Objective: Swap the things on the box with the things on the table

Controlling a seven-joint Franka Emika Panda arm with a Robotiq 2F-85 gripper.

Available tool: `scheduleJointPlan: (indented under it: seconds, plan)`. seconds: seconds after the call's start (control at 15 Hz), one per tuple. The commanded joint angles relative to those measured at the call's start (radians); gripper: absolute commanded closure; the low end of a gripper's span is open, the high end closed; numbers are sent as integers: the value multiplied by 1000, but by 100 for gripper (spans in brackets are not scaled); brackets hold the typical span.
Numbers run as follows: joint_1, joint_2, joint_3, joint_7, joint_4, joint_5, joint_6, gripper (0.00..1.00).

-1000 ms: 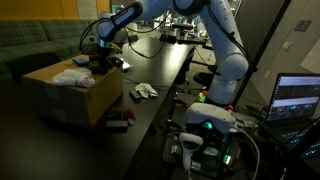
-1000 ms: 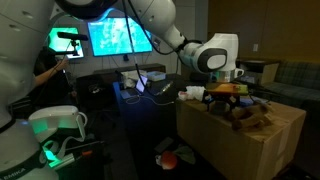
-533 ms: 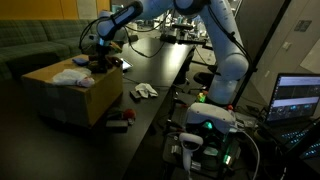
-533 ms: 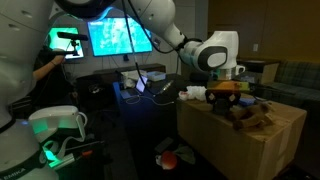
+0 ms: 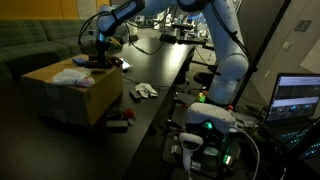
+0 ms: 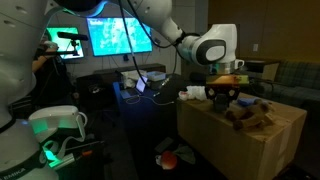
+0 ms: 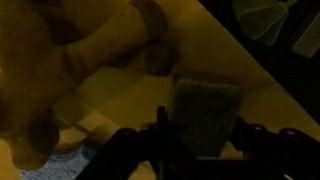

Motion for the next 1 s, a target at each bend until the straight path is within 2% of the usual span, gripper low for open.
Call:
scheduleJointPlan:
  seconds: [0.0,0.33,0.67,0.93]
  plan:
    - [-7,-111,-6,-23,-94,18,-40,67]
    - [-19,-246,-40,-15,-246,22,-106,67]
    - [-12,-360,-112,19,-446,9,-87,67]
    - [-6,-377,-158,52,-570,0,-54,67]
